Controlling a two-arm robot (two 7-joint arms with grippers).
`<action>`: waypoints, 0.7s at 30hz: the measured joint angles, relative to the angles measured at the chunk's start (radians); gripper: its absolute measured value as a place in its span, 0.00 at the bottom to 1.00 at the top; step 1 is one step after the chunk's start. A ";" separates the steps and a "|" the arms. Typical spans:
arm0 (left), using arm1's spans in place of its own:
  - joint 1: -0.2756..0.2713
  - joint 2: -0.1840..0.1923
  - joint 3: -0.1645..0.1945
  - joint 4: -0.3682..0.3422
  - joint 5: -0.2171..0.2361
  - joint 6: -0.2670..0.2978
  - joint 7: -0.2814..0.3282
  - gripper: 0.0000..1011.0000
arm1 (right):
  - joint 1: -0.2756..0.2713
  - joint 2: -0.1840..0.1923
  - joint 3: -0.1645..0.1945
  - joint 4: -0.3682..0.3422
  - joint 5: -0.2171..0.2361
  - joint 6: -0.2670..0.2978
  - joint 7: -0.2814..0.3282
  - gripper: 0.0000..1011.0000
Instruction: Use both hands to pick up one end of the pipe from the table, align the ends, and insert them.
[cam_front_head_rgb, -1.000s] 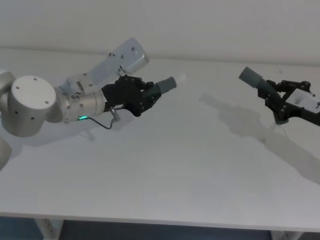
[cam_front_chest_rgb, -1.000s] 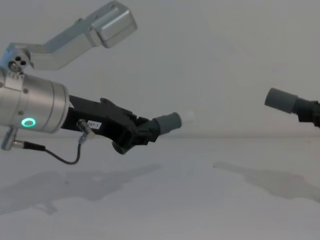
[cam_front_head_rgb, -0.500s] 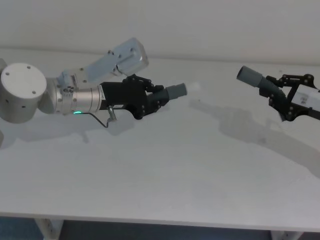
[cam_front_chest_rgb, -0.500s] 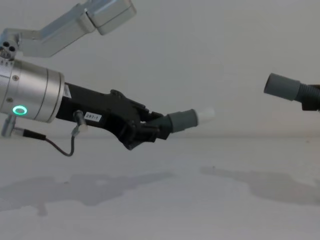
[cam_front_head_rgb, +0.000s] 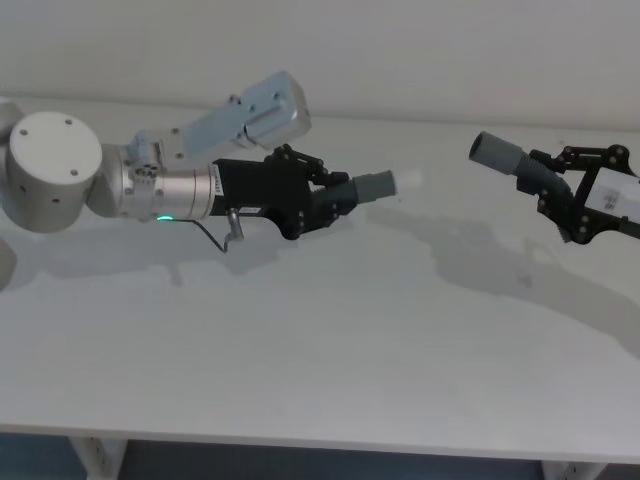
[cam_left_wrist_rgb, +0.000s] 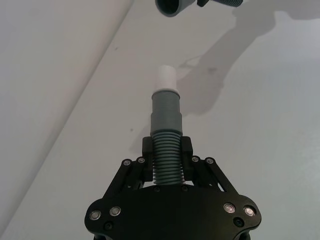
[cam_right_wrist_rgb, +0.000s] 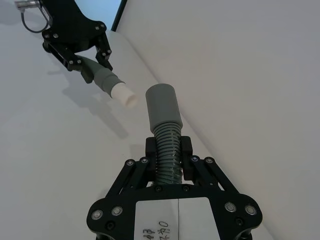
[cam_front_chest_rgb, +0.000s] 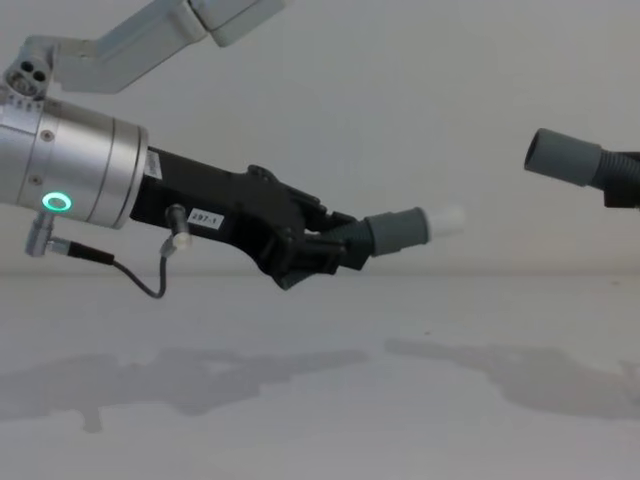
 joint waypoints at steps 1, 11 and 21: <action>-0.001 -0.001 0.001 0.000 -0.001 -0.001 -0.002 0.30 | -0.001 0.001 0.000 -0.001 0.002 -0.001 0.000 0.27; -0.020 -0.006 0.020 -0.001 -0.008 -0.004 -0.022 0.30 | -0.015 0.011 -0.008 -0.008 0.007 -0.008 0.008 0.27; -0.032 -0.007 0.035 -0.001 -0.015 0.002 -0.033 0.30 | -0.028 0.020 -0.020 -0.008 -0.007 -0.014 0.010 0.27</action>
